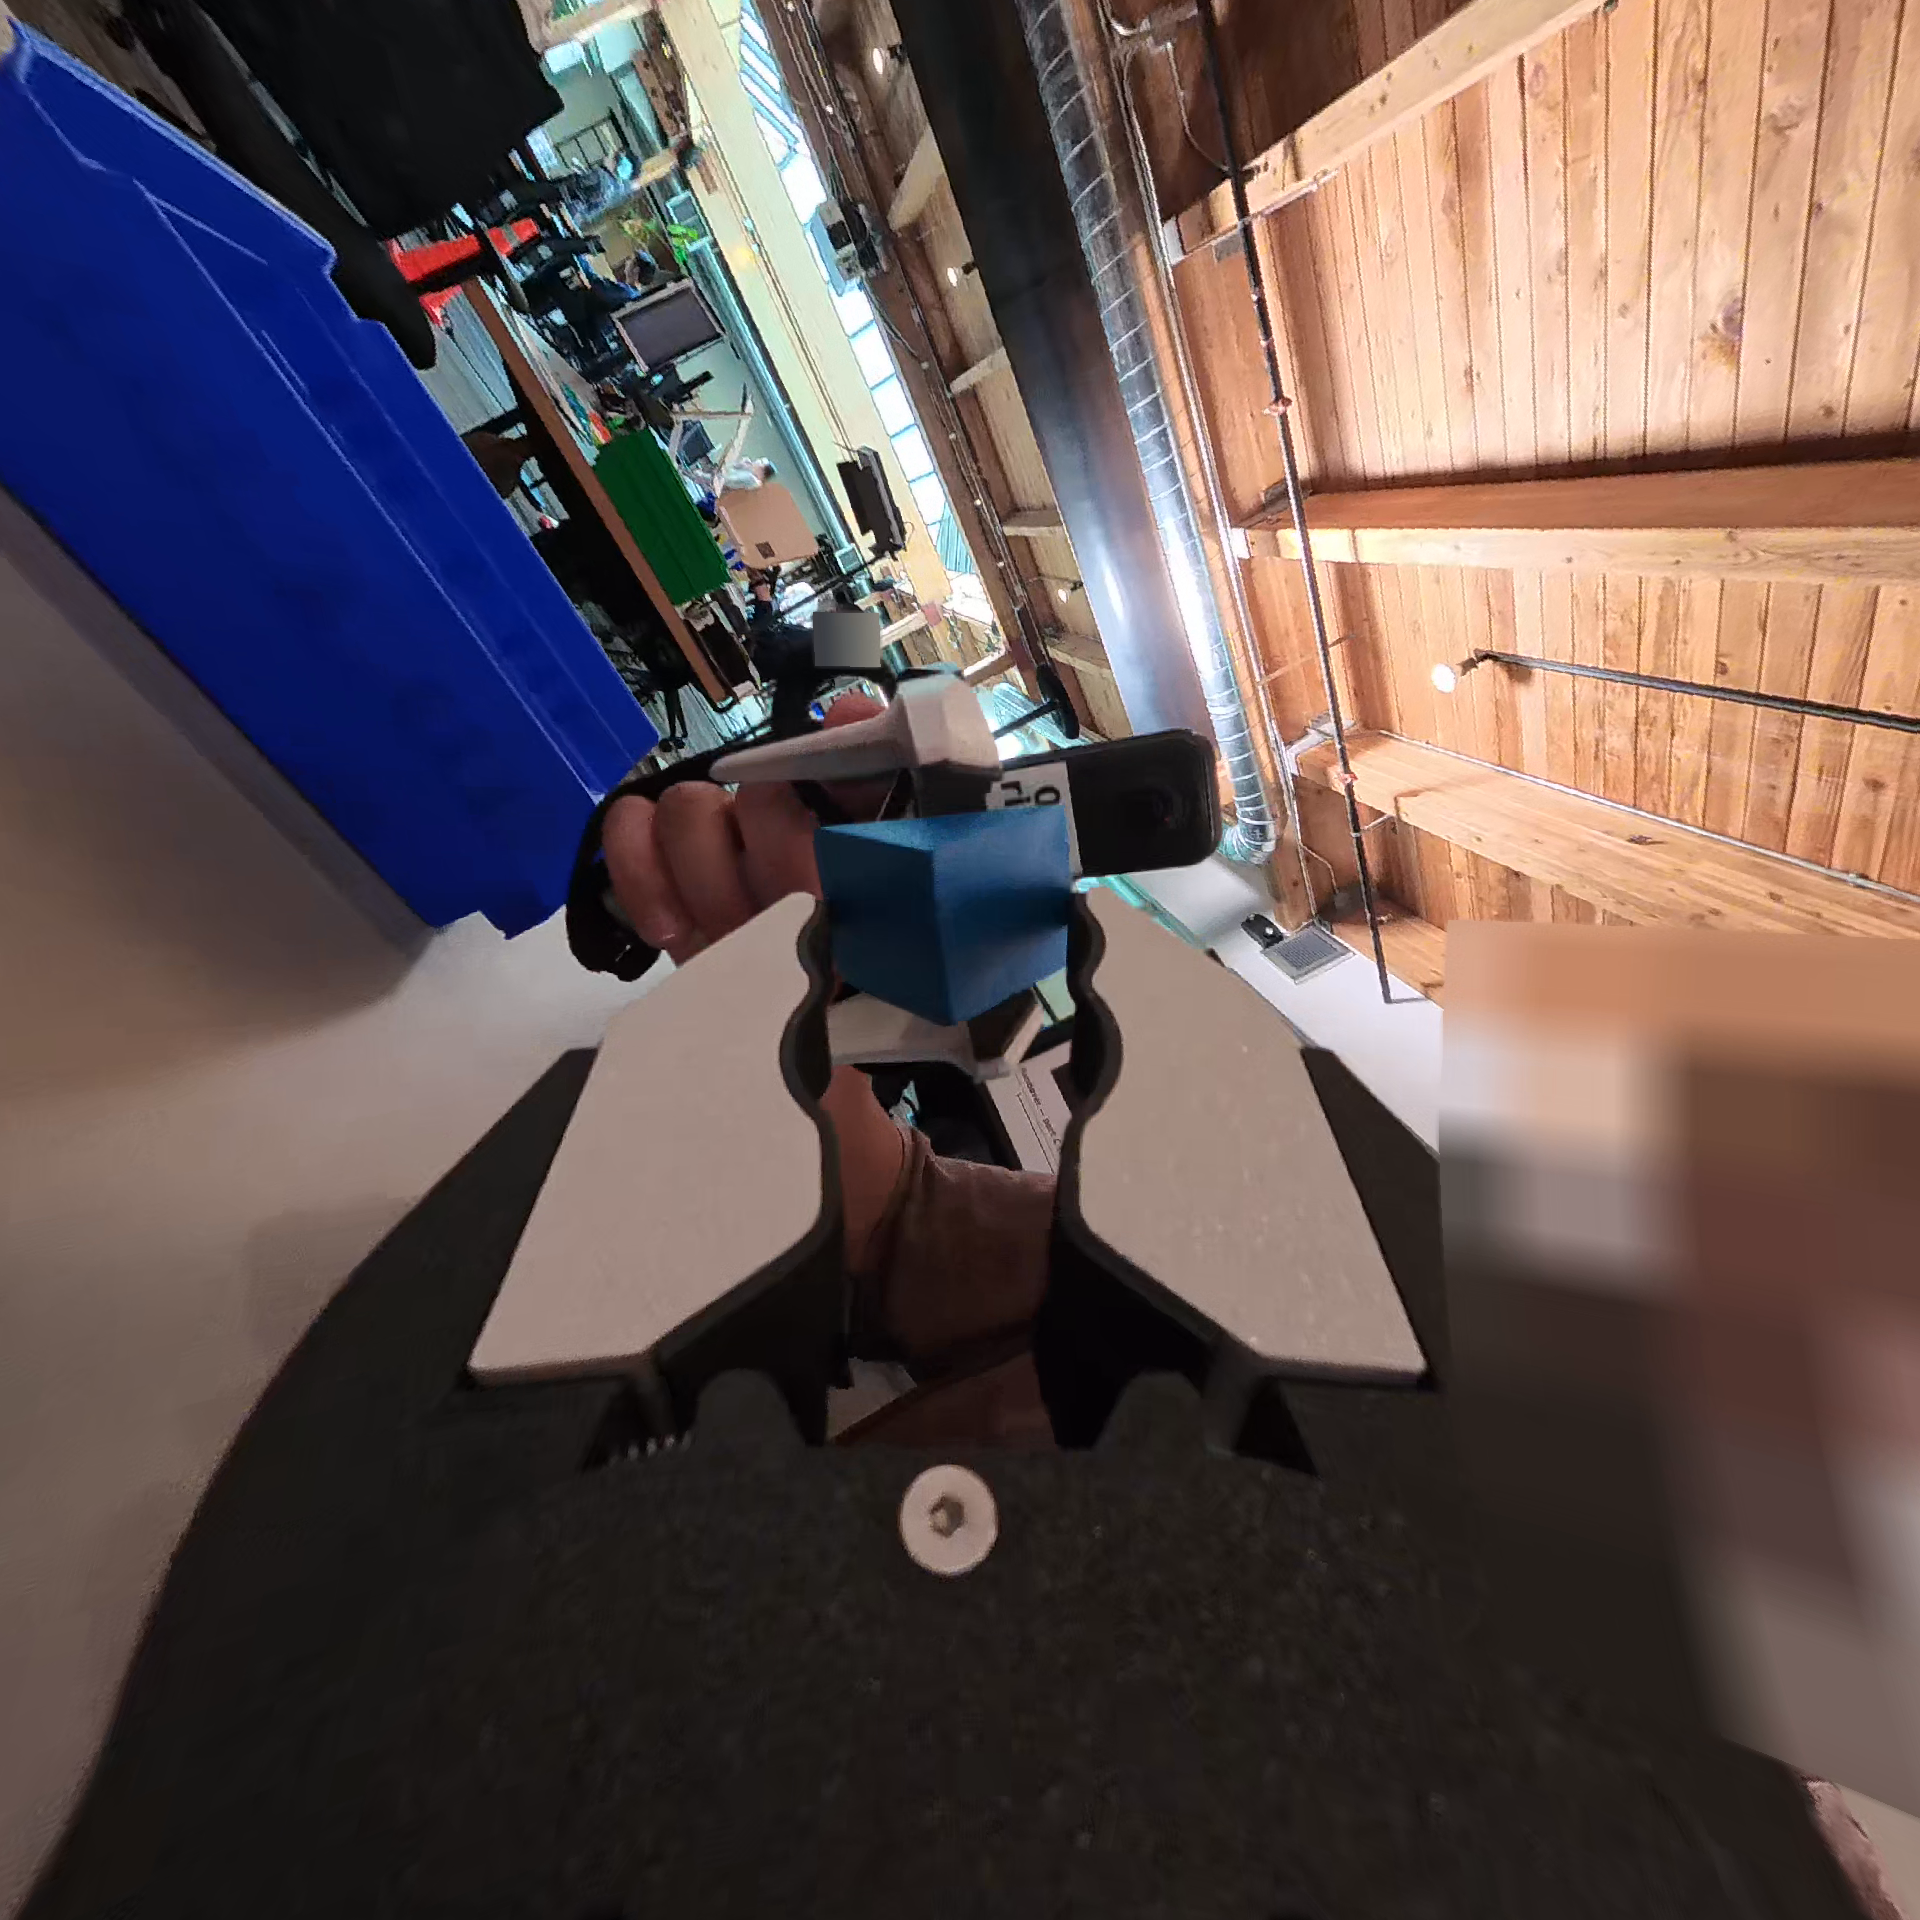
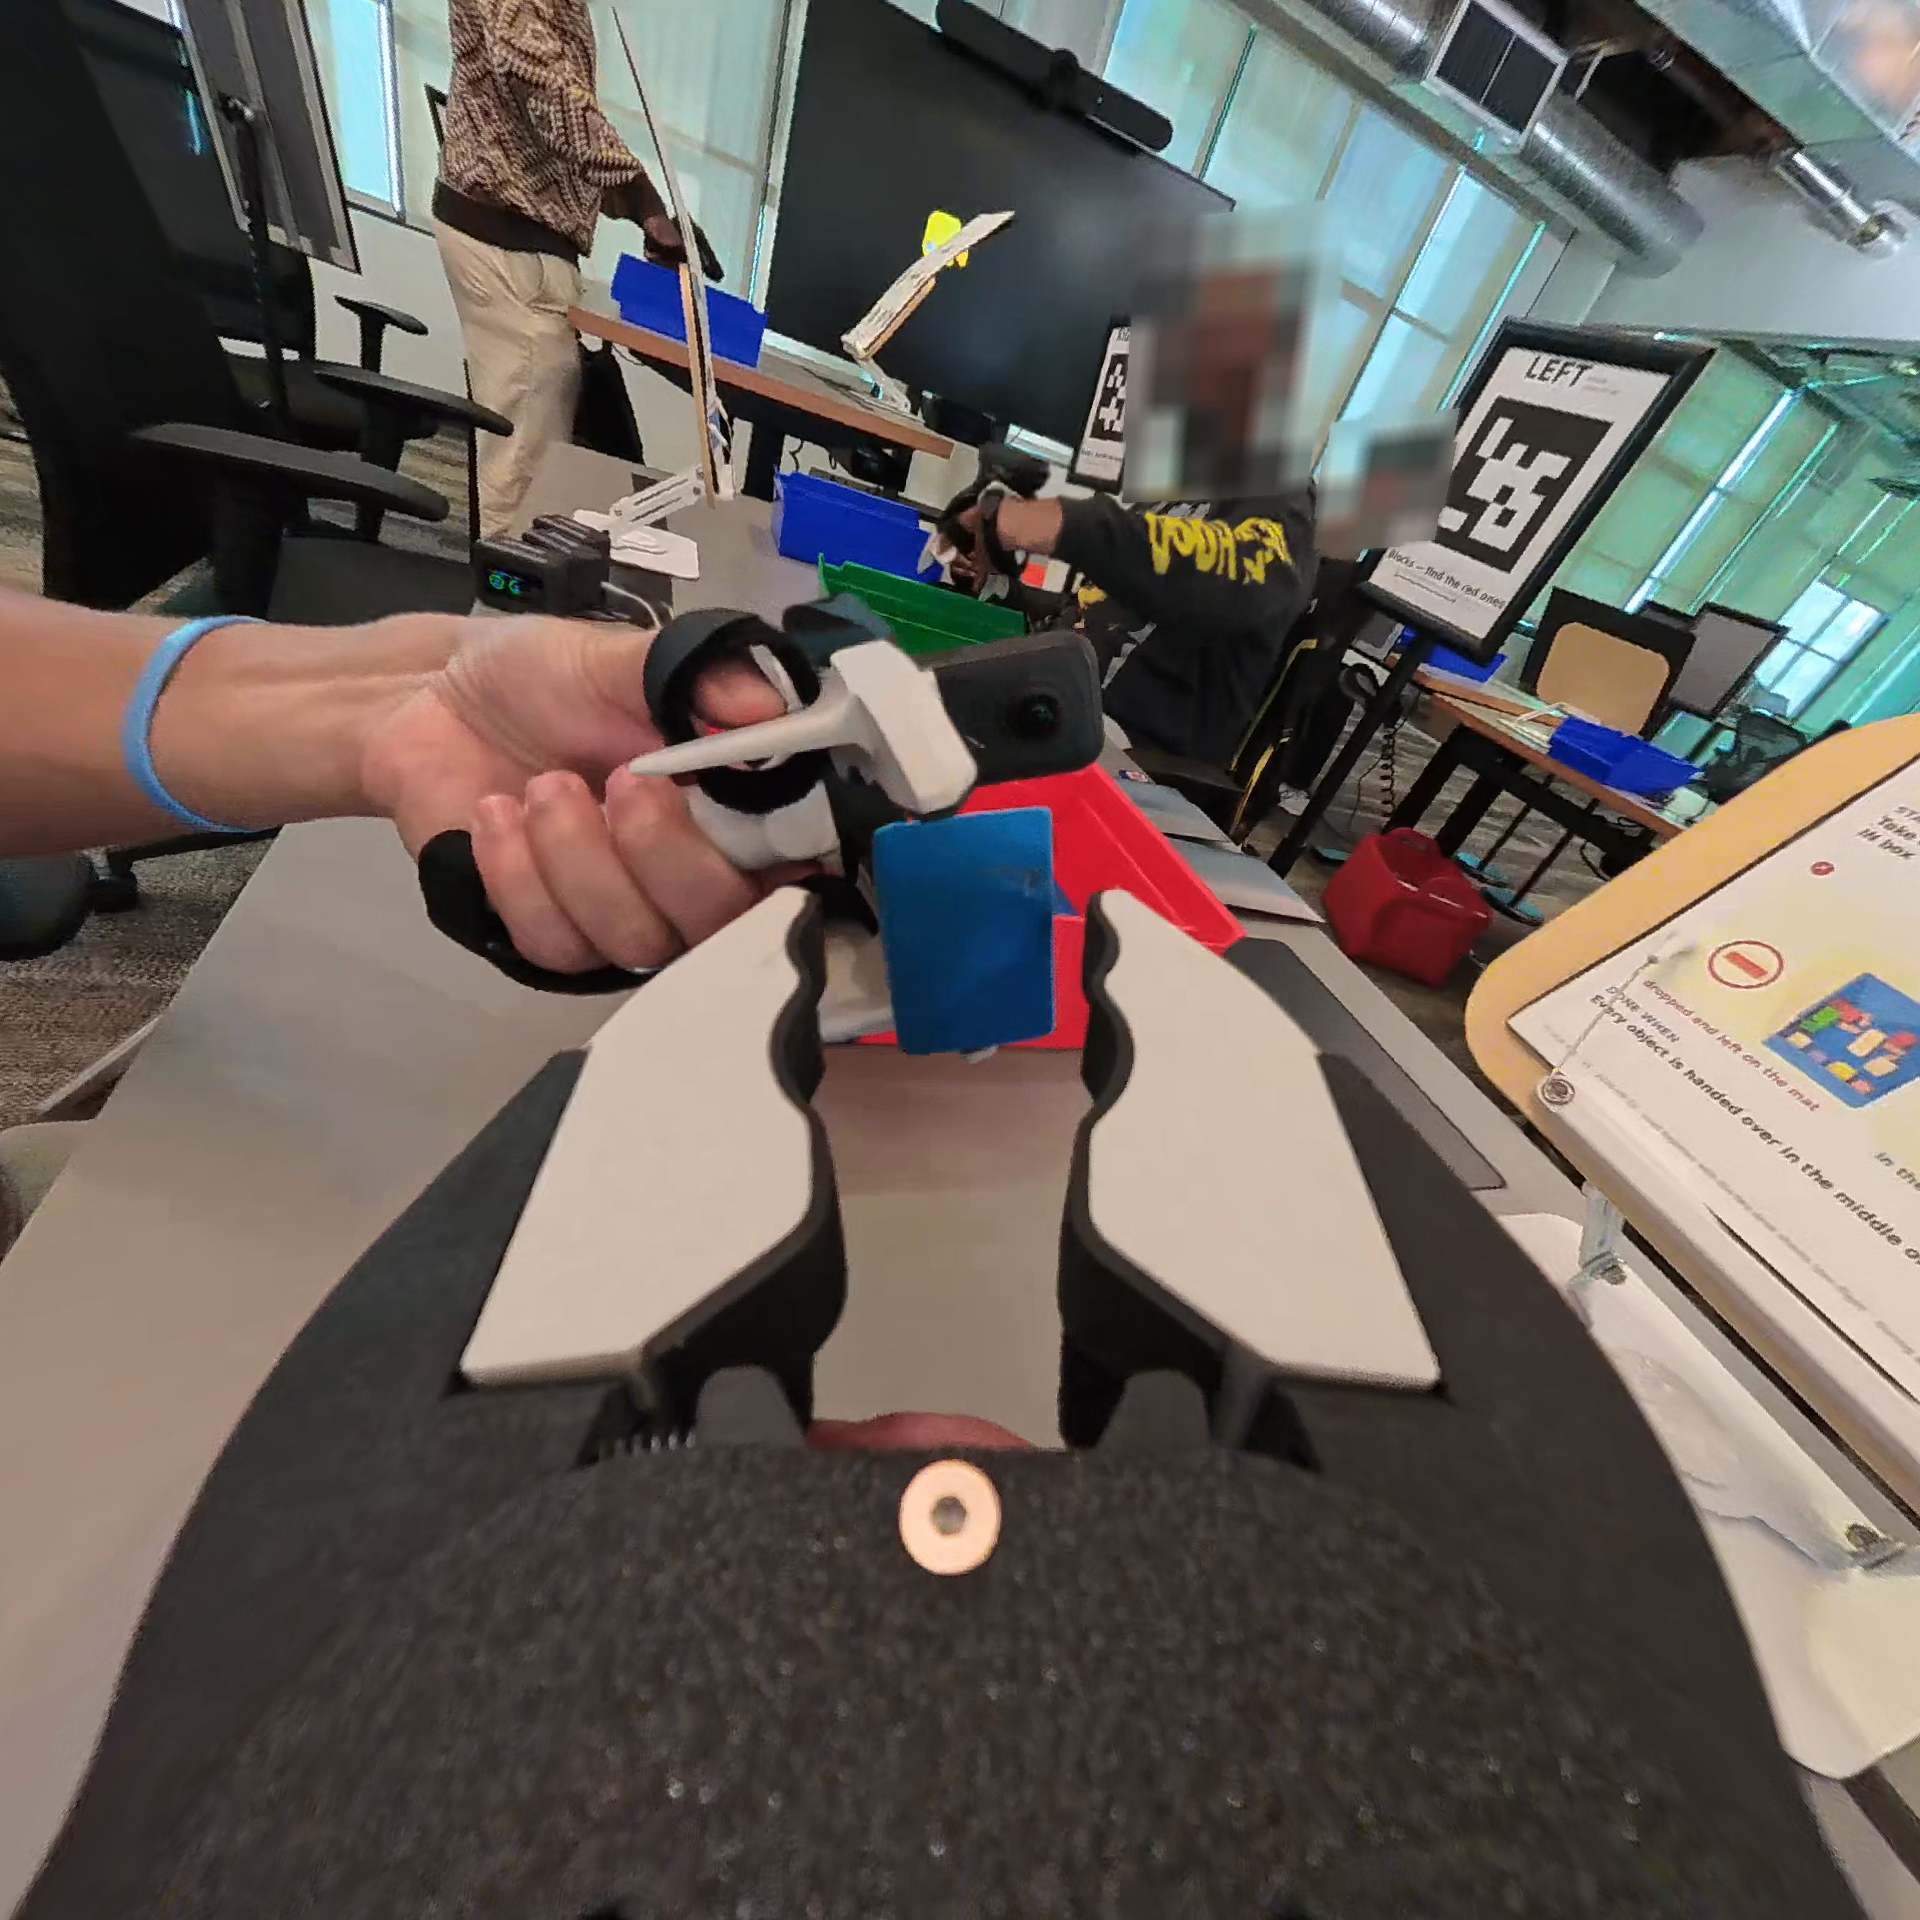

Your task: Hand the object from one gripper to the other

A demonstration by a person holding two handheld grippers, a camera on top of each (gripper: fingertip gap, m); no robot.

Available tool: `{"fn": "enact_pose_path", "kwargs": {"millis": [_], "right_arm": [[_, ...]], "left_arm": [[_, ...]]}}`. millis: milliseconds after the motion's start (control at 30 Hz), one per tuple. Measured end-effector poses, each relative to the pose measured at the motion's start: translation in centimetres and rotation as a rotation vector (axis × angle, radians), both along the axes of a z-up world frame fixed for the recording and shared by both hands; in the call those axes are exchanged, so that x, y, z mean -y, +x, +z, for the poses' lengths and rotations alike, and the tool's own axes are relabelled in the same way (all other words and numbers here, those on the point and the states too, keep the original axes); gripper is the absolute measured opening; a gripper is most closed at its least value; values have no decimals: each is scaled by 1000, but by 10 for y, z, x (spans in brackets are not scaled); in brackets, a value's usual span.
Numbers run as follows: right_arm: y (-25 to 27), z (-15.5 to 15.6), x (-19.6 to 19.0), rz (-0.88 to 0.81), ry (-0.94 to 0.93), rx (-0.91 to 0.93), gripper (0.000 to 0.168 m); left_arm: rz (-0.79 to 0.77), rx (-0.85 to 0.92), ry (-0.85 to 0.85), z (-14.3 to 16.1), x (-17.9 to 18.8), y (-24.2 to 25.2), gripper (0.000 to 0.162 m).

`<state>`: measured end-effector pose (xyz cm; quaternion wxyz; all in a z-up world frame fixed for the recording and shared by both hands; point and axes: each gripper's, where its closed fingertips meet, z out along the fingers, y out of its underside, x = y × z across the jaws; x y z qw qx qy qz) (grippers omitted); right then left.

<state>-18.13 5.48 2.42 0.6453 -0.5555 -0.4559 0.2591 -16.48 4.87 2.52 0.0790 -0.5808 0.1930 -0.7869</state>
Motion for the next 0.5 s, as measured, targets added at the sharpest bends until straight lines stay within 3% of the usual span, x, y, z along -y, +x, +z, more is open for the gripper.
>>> {"fn": "enact_pose_path", "kwargs": {"millis": [67,300,400,500], "right_arm": [[5,-1,1,8,-15,-12,32],[13,-5,12,48,-87,-6,32],[37,19,12,8,-110,-35,32],[101,62,5,-132,-139,-111,32]], "left_arm": [[-20,1,-13,-3,4,5,43],[-84,45,-37,-6,17,12,42],[-76,59,31,-5,34,-1,50],[-13,-34,171,-20,71,-21,55]]}}
